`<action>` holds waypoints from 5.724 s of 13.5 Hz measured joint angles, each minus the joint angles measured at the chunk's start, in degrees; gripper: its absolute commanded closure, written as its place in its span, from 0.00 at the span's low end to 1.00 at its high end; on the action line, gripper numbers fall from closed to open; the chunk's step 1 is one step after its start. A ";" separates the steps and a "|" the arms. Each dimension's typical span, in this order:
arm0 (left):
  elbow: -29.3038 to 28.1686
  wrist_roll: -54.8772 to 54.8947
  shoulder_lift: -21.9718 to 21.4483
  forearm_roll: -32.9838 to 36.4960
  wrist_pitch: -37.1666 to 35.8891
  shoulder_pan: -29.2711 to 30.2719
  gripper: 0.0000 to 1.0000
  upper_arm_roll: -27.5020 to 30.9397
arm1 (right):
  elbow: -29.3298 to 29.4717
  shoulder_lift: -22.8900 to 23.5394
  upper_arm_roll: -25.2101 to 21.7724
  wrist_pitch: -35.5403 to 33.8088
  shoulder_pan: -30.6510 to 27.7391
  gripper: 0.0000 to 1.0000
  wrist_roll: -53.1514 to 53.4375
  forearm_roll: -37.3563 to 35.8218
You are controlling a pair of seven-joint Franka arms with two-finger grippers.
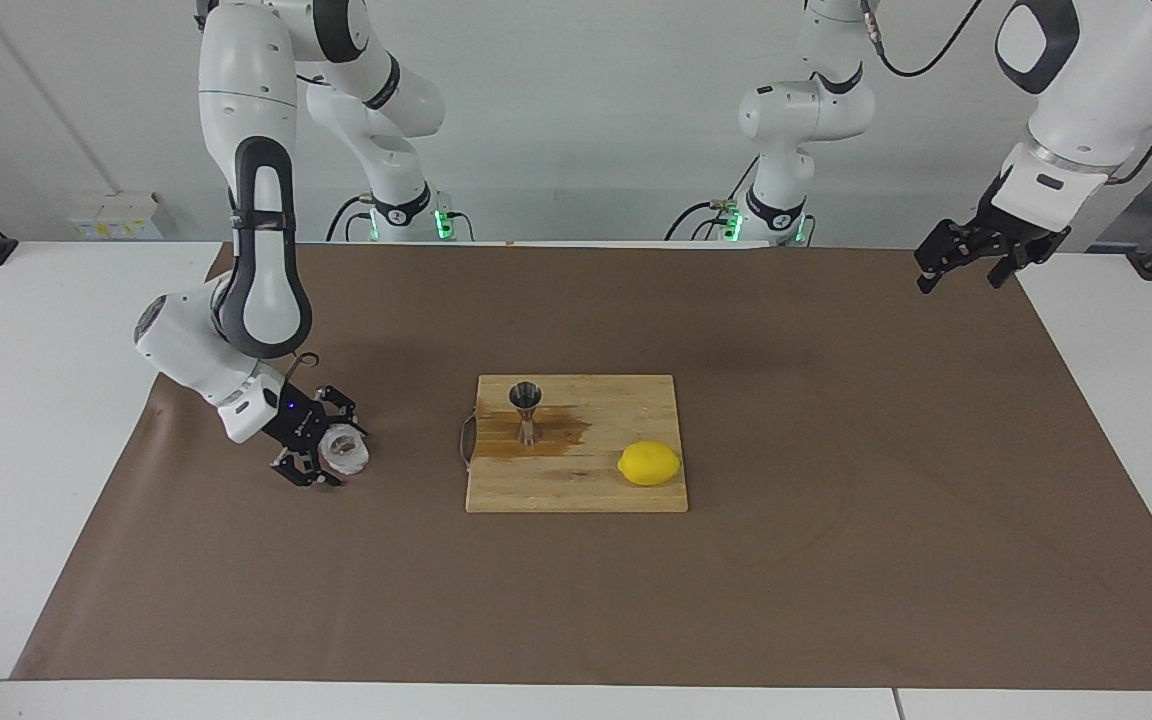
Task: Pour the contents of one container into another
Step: 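Close the right gripper around the small white cup, then lift the white cup with the right gripper and carry it above the metal cup, then tilt the white cup with the right gripper to pour into the metal cup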
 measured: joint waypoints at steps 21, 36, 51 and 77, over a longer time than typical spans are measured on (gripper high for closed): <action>-0.07 0.02 0.00 -1.84 0.04 -0.04 0.00 0.07 | 4.07 -12.19 0.49 -3.31 18.13 0.65 24.03 -15.02; 0.88 0.08 -1.43 -1.84 -3.49 0.03 0.00 0.45 | 4.51 -12.20 0.53 -2.73 27.47 0.65 35.15 -41.13; 0.88 0.08 -1.45 -1.84 -3.61 0.03 0.00 0.45 | 4.62 -12.22 0.54 0.28 31.37 0.65 39.17 -54.77; 0.88 0.08 -1.45 -1.84 -3.69 0.03 0.00 0.45 | 3.68 -12.28 0.52 0.28 33.28 0.65 40.65 -66.11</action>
